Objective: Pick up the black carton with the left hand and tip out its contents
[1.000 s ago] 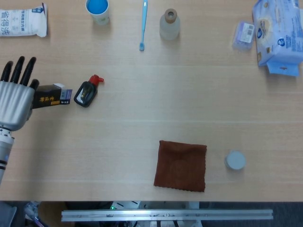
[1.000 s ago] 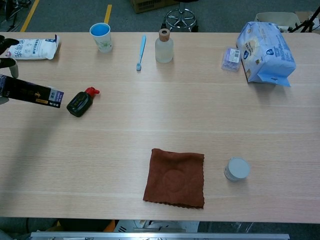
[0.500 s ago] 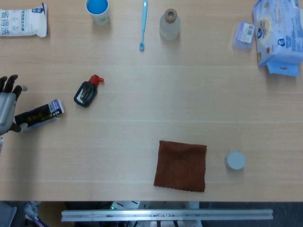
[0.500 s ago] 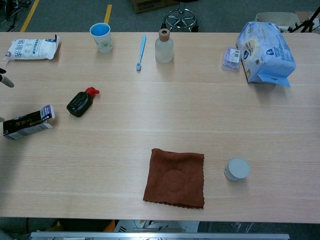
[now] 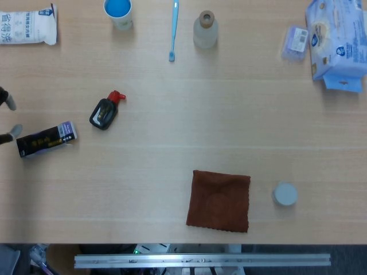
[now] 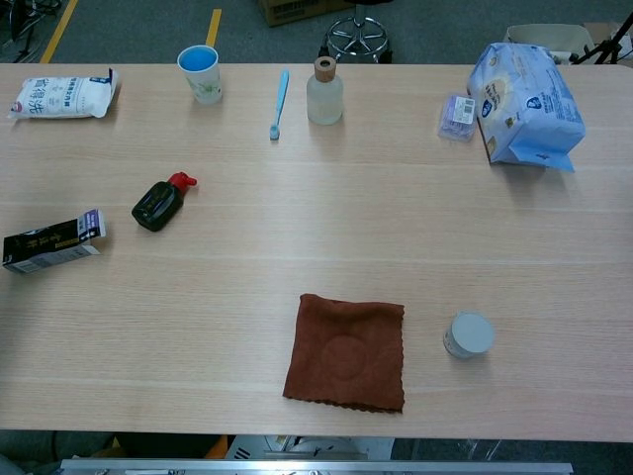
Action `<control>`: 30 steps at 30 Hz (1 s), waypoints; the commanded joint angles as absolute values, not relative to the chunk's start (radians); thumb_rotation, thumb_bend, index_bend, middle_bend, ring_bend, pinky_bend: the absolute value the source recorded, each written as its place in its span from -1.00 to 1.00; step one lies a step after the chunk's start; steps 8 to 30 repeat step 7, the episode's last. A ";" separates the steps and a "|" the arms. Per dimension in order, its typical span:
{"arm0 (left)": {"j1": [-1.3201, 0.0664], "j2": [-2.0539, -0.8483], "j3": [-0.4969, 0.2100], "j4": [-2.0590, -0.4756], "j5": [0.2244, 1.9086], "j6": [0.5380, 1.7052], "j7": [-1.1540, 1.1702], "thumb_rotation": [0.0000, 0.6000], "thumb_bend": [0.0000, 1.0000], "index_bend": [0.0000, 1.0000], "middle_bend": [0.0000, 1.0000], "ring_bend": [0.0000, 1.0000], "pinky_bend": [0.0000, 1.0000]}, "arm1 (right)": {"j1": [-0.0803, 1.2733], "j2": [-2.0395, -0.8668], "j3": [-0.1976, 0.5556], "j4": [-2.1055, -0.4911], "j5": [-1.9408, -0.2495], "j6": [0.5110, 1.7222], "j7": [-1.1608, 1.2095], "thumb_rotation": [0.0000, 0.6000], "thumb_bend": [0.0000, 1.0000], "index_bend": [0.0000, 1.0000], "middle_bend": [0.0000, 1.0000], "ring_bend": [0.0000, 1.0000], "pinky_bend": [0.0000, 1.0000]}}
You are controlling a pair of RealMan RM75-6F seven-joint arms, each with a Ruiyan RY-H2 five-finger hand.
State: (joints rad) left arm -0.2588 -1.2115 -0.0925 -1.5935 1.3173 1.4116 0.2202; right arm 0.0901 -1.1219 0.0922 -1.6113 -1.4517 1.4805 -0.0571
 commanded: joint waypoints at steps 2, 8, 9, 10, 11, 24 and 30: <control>-0.192 -1.254 -0.088 -1.470 1.413 1.536 0.075 1.00 -0.72 0.19 0.00 -0.18 -0.05 | 0.087 -1.118 0.092 -1.633 -1.441 1.479 -0.085 1.00 -0.59 -0.73 -0.57 -0.74 -0.54; -0.178 -1.255 -0.089 -1.434 1.415 1.538 0.043 1.00 -0.72 0.20 0.01 -0.18 -0.03 | 0.093 -1.125 0.093 -1.645 -1.432 1.466 -0.105 1.00 -0.59 -0.73 -0.57 -0.74 -0.54; -0.178 -1.255 -0.089 -1.434 1.415 1.538 0.043 1.00 -0.72 0.20 0.01 -0.18 -0.03 | 0.093 -1.125 0.093 -1.645 -1.432 1.466 -0.105 1.00 -0.59 -0.73 -0.57 -0.74 -0.54; -0.178 -1.255 -0.089 -1.434 1.415 1.538 0.043 1.00 -0.72 0.20 0.01 -0.18 -0.03 | 0.093 -1.125 0.093 -1.645 -1.432 1.466 -0.105 1.00 -0.59 -0.73 -0.57 -0.74 -0.54; -0.178 -1.255 -0.089 -1.434 1.415 1.538 0.043 1.00 -0.72 0.20 0.01 -0.18 -0.03 | 0.093 -1.125 0.093 -1.645 -1.432 1.466 -0.105 1.00 -0.59 -0.73 -0.57 -0.74 -0.54; -0.178 -1.255 -0.089 -1.434 1.415 1.538 0.043 1.00 -0.72 0.20 0.01 -0.18 -0.03 | 0.093 -1.125 0.093 -1.645 -1.432 1.466 -0.105 1.00 -0.59 -0.73 -0.57 -0.74 -0.54; -0.178 -1.255 -0.089 -1.434 1.415 1.538 0.043 1.00 -0.72 0.20 0.01 -0.18 -0.03 | 0.093 -1.125 0.093 -1.645 -1.432 1.466 -0.105 1.00 -0.59 -0.73 -0.57 -0.74 -0.54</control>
